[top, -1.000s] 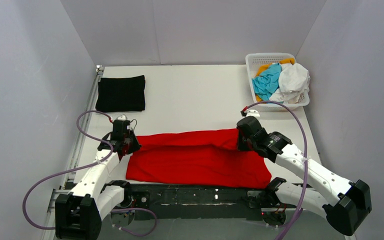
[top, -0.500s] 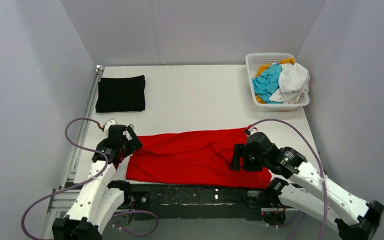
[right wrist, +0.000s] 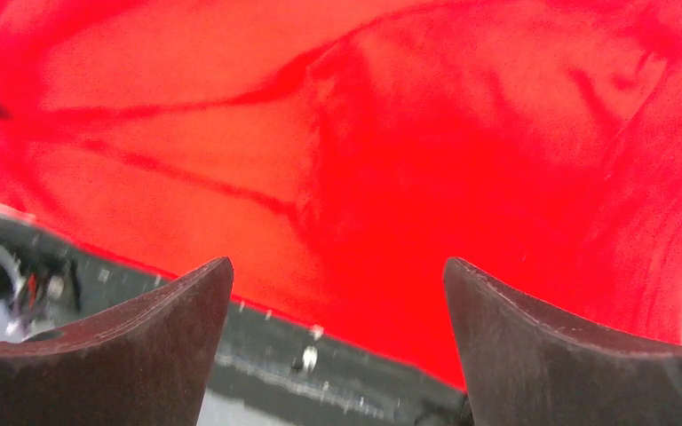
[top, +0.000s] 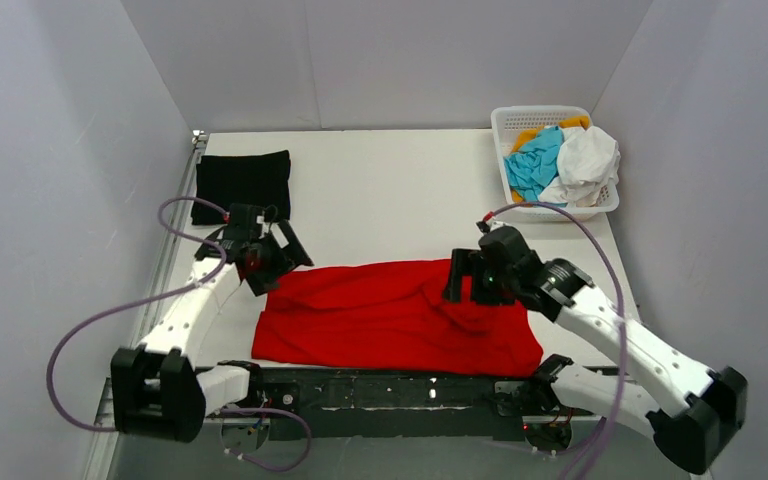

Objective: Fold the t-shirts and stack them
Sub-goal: Fold the other side of the tshirt into a rectangle

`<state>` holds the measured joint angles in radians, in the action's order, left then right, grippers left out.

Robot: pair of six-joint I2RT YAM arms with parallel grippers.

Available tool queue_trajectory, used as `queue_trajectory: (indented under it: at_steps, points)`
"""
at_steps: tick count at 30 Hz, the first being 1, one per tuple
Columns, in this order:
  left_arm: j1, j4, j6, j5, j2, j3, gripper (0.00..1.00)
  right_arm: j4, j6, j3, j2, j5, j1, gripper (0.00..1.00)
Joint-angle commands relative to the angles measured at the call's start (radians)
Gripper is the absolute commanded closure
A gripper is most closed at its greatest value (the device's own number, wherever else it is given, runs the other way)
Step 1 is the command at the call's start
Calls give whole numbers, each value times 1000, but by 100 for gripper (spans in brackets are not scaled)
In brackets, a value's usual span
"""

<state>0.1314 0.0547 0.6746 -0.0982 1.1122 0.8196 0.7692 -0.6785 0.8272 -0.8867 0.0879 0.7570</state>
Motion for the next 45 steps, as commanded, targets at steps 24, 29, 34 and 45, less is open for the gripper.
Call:
queue_trajectory:
  at_steps: [24, 29, 34, 45]
  points:
    - [-44, 173, -31, 69, 207, -59, 2, -112, 323, -118, -231, -691, 88, 7]
    - [-43, 217, -26, 63, 173, 15, 2, -85, 269, -90, -71, -531, 116, 4]
    - [-10, 242, -16, 22, 150, 80, 2, -69, 136, -62, -52, -227, 11, 2]
    - [76, 63, 13, -193, 187, -76, 2, -407, 203, -22, -431, -275, -257, 8]
